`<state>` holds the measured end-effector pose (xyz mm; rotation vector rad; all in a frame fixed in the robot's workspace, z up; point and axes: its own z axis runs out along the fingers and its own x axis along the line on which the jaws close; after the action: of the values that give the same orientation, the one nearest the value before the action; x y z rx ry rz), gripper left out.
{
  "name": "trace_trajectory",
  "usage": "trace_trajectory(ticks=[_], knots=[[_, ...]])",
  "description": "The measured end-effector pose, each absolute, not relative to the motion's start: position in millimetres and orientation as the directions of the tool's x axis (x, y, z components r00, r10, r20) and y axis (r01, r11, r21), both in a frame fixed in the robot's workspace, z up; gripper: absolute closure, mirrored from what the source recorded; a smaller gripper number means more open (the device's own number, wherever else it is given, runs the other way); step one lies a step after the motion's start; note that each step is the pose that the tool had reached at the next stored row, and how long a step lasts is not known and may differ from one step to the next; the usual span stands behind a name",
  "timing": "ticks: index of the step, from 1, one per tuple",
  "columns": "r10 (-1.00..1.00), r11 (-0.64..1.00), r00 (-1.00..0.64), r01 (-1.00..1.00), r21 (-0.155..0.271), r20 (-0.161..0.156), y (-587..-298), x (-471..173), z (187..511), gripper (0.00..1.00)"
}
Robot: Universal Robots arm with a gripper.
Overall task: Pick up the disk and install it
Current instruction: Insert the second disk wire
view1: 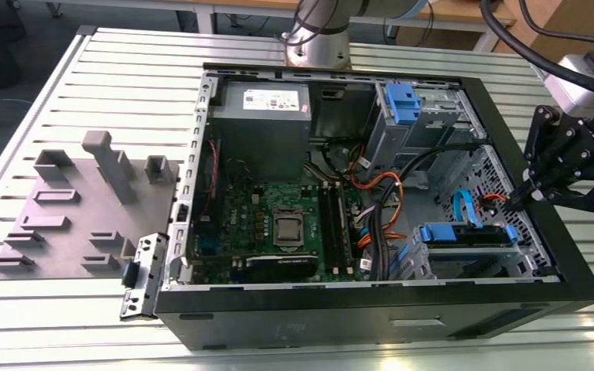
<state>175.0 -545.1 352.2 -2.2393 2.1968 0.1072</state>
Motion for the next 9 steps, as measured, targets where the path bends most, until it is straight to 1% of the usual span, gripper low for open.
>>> trace_trajectory(ticks=[7,9], knots=[[-0.999,-0.020,0.018,-0.999,0.045,-0.050,-545.3,174.7,352.3,0.89],[-0.999,-0.020,0.018,-0.999,0.039,-0.050,-545.8,172.4,352.5,0.89]])
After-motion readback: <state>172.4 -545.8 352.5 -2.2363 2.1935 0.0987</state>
